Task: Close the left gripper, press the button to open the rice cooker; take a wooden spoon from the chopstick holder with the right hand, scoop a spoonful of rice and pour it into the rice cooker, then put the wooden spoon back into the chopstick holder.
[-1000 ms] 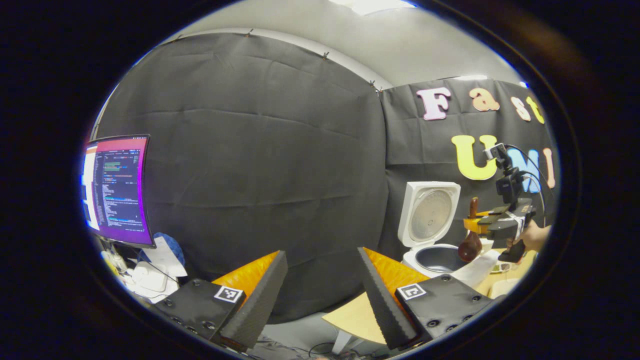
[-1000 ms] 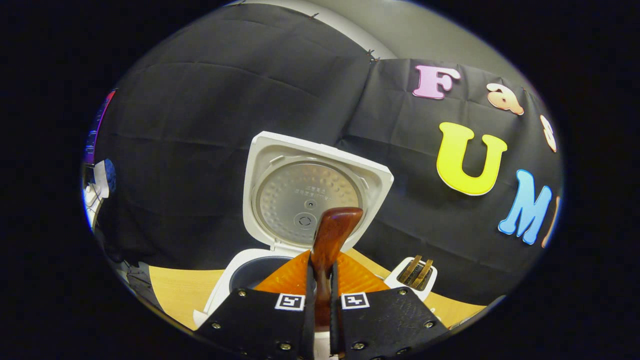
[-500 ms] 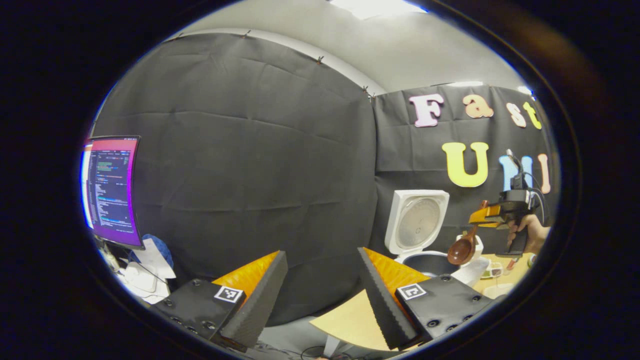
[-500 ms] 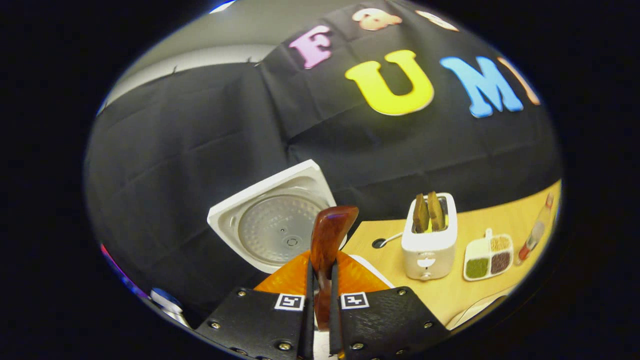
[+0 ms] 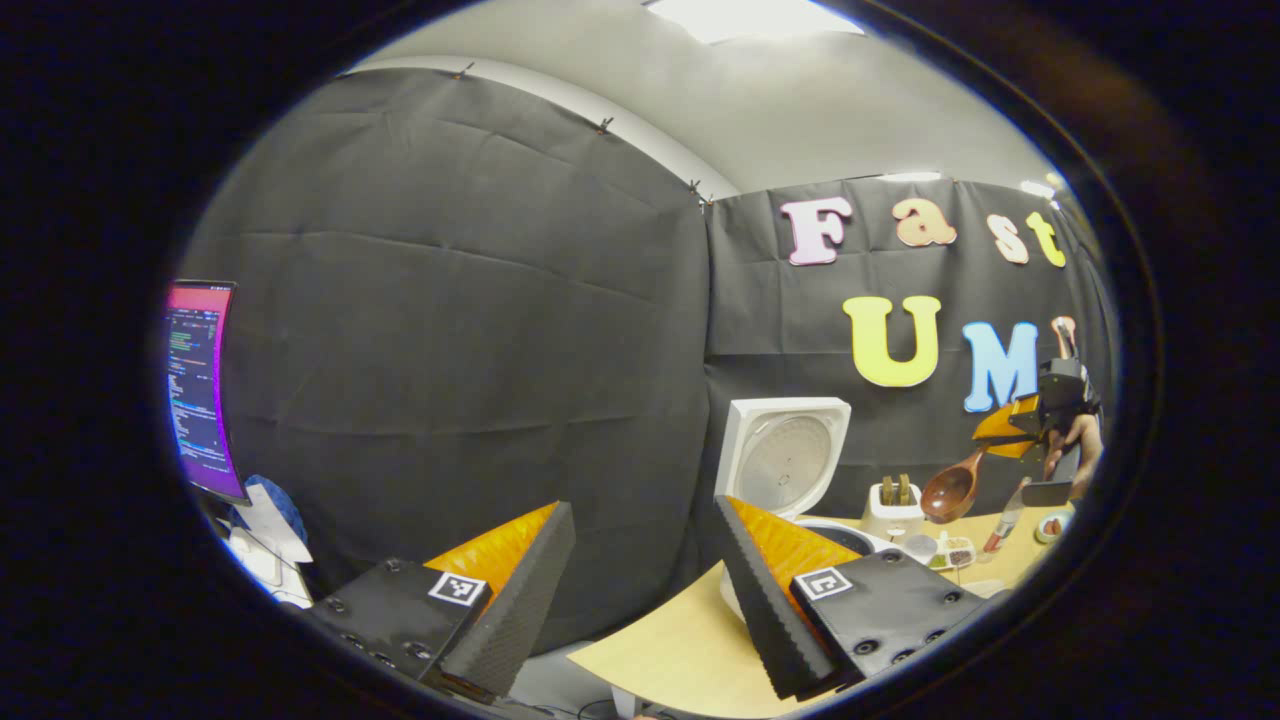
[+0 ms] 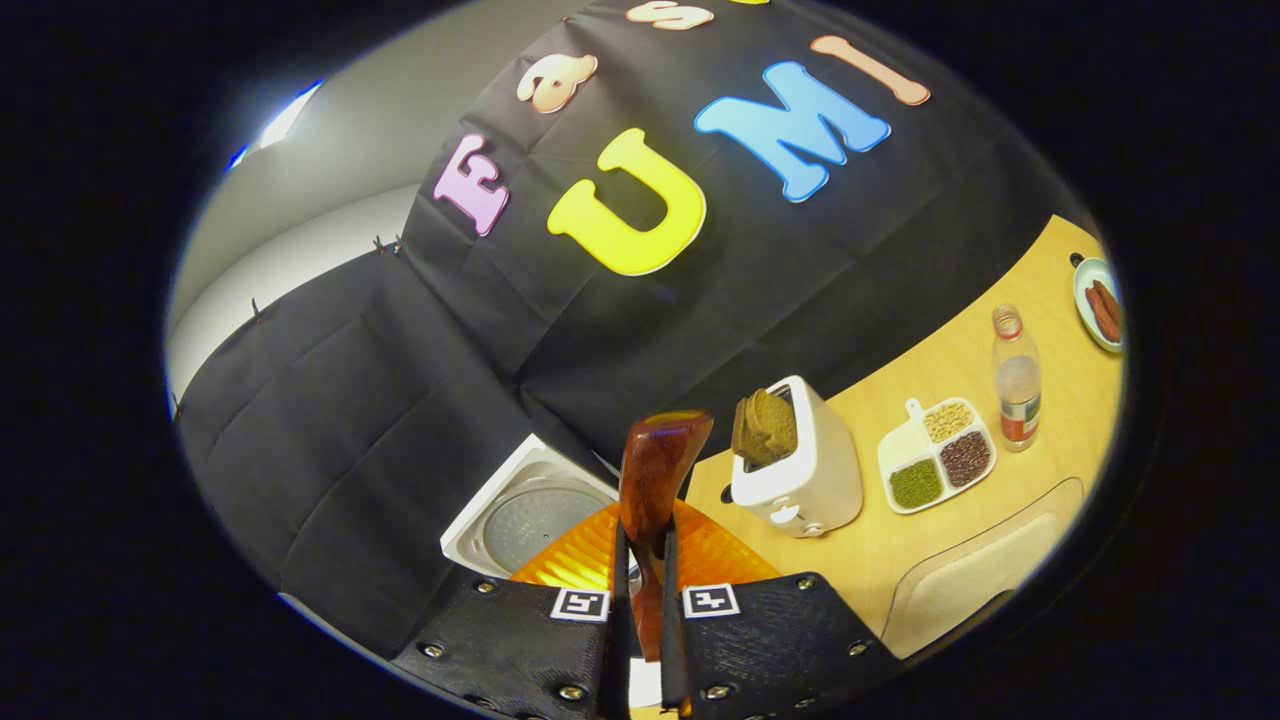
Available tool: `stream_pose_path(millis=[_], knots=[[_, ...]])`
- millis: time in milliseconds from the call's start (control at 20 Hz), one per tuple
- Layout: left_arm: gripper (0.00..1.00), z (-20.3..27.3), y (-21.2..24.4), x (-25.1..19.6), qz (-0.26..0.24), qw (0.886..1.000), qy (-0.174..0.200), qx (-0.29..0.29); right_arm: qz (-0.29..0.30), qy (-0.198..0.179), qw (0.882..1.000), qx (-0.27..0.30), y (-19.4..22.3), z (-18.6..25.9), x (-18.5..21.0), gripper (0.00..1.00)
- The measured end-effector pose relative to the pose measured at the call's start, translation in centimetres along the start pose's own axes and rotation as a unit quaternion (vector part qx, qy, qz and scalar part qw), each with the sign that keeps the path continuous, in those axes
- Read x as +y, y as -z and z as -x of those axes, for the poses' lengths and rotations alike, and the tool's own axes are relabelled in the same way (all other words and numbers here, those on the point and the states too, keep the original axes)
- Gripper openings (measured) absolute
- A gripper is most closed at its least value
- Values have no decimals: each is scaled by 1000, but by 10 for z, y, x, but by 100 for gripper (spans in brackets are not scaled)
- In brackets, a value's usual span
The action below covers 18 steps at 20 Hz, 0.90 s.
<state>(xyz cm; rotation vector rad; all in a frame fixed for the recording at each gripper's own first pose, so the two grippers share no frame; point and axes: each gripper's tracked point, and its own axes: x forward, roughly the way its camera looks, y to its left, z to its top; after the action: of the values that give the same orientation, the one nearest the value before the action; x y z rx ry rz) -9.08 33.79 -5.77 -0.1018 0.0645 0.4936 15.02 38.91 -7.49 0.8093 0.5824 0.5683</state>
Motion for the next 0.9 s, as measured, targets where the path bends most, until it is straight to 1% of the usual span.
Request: stream_pose_path(millis=[100, 400, 600, 900], knots=[[96, -5, -4, -14, -3, 1000, 11, -1, -14, 6, 1000, -14, -17, 17, -13, 12], [96, -9, -12, -55, -1, 999, 47, -4, -27, 46, 997, -55, -63, 65, -61, 12], [96, -12, -16, -89, 2, 997, 72, -3, -15, 77, 993, -83, -91, 96, -96, 12], [96, -9, -21, -148, -6, 993, 115, -4, -1, 128, 984, -121, -127, 145, -152, 12]])
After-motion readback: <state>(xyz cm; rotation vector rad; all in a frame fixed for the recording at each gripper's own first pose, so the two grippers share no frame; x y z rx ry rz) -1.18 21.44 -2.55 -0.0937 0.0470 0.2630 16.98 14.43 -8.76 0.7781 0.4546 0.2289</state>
